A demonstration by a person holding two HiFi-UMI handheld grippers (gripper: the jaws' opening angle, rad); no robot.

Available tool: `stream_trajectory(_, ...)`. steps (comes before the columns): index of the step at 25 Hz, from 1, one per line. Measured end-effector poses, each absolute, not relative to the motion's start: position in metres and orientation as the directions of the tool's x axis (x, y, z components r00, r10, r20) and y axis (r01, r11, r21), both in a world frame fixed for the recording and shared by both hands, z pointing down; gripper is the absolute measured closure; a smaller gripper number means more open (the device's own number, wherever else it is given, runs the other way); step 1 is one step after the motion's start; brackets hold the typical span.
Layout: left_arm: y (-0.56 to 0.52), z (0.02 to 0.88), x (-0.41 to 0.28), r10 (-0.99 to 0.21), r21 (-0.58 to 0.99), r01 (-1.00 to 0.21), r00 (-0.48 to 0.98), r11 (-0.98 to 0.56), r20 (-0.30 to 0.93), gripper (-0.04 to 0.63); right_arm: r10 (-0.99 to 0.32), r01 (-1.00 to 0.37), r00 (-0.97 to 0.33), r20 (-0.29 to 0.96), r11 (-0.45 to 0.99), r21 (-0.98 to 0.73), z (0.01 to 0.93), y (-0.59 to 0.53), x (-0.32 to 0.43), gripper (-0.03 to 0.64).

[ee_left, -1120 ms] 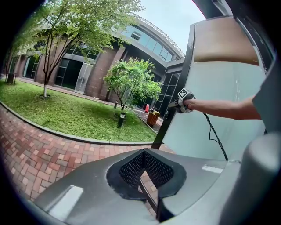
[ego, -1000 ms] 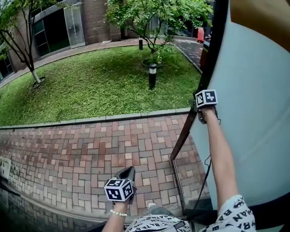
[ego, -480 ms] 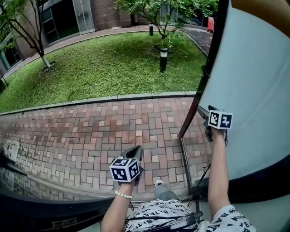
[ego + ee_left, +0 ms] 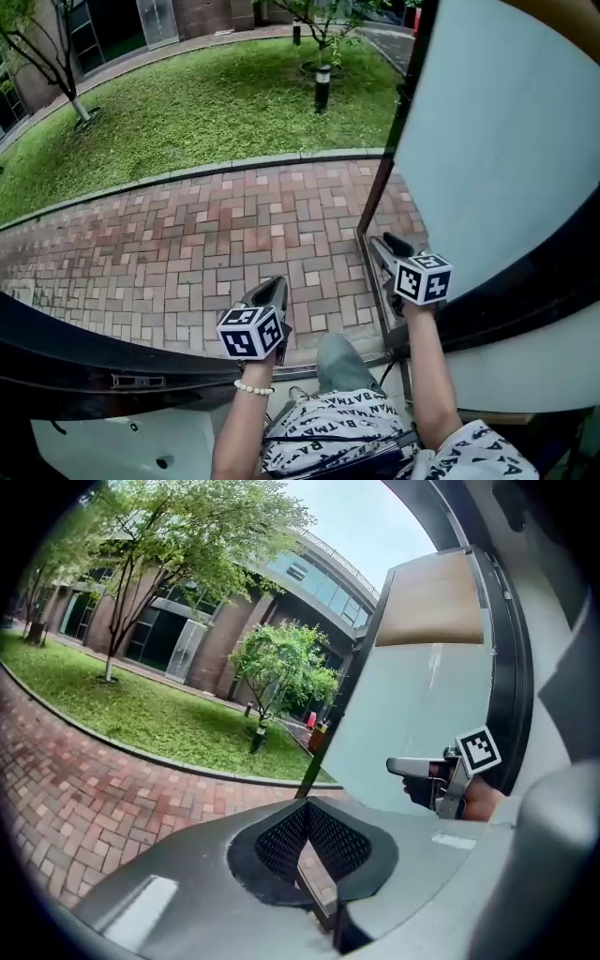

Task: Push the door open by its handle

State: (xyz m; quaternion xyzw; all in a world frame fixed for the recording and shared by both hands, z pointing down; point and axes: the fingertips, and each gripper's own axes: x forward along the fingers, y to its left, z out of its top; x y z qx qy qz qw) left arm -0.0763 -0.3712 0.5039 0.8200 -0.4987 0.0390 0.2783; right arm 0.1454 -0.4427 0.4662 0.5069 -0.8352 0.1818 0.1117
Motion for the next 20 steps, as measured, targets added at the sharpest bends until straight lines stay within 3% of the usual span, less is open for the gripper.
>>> stream_trajectory(3, -0.347, 0.51, -0.065, -0.784, 0.426, -0.83, 0.516, -0.359, 0.346, 0.606, -0.796, -0.881, -0.473, 0.377, 0.427, -0.203, 0.474, -0.409, 0.133, 0.479)
stream_trajectory(5, -0.334, 0.512, -0.059, -0.776, 0.426, -0.826, 0.526, -0.369, 0.348, 0.606, -0.794, -0.875, -0.484, 0.368, 0.44, -0.203, 0.474, -0.39, 0.125, 0.552)
stream_trajectory(8, -0.329, 0.503, -0.049, -0.772, 0.422, -0.819, 0.54, -0.389, 0.336, 0.606, -0.779, -0.852, -0.524, 0.344, 0.484, -0.201, 0.467, -0.376, 0.113, 0.563)
stream_trajectory(9, -0.328, 0.5, -0.044, -0.771, 0.418, -0.818, 0.542, -0.395, 0.334, 0.606, -0.775, -0.847, -0.531, 0.343, 0.492, -0.202, 0.467, -0.373, 0.112, 0.615)
stream_trajectory(20, -0.266, 0.477, 0.0, -0.795, 0.344, -0.858, 0.494, -0.381, 0.352, 0.604, -0.7, -0.784, -0.62, 0.355, 0.568, -0.249, 0.481, -0.29, 0.124, 0.615)
